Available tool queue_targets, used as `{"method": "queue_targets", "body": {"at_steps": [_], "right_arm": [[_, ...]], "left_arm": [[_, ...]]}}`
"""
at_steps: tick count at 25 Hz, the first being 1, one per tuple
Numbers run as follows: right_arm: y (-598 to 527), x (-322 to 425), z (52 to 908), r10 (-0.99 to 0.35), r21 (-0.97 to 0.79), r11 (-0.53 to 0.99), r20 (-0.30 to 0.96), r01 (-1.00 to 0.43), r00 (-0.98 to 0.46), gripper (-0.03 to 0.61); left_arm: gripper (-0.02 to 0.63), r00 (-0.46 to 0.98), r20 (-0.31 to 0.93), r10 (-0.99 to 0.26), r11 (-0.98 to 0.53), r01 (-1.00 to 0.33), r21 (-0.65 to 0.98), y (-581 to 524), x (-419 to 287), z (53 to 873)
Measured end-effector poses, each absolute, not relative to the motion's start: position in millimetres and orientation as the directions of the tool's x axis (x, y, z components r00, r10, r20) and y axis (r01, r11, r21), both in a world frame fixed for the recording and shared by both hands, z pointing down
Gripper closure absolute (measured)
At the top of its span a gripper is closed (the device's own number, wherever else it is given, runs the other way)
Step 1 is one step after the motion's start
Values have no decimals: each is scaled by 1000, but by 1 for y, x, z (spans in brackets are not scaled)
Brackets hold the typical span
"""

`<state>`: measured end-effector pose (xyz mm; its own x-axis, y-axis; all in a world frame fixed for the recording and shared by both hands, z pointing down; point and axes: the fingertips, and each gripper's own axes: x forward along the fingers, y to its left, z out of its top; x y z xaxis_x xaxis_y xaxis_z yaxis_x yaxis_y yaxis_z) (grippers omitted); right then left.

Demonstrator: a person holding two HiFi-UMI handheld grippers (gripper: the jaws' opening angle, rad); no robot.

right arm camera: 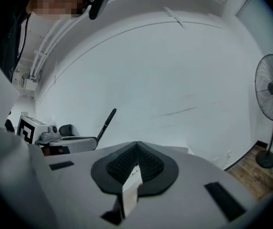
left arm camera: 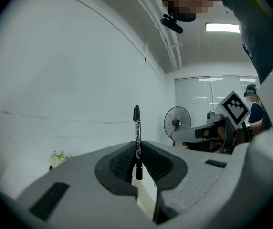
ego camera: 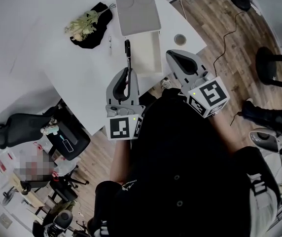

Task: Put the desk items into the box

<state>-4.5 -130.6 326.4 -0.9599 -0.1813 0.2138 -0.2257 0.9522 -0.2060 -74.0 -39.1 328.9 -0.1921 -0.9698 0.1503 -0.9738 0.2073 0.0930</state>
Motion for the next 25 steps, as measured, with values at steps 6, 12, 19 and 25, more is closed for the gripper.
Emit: {"method": "queue_targets", "body": {"at_steps": [6,12,19,25], "right_arm": [[-134,-6,331,-257,-206,929,238,-307,-937,580],[-137,-8,333,-314,-206,906,257,-369,-914,580],[-137,-8,339,-359,-199,886,280,-420,-890,580],[-145,-1,347,-403,-198,858,309,-473,-861,580]], "left_arm": [[569,-112,190,-975,133,-986,98,-56,-86,341],[569,-66,231,-971,97,-988,123,-68,-100,356],[569,-17,286,-958,60,-988,143,-80,-105,384],[569,42,335,-941,13,-987,161,-95,-103,411]]}}
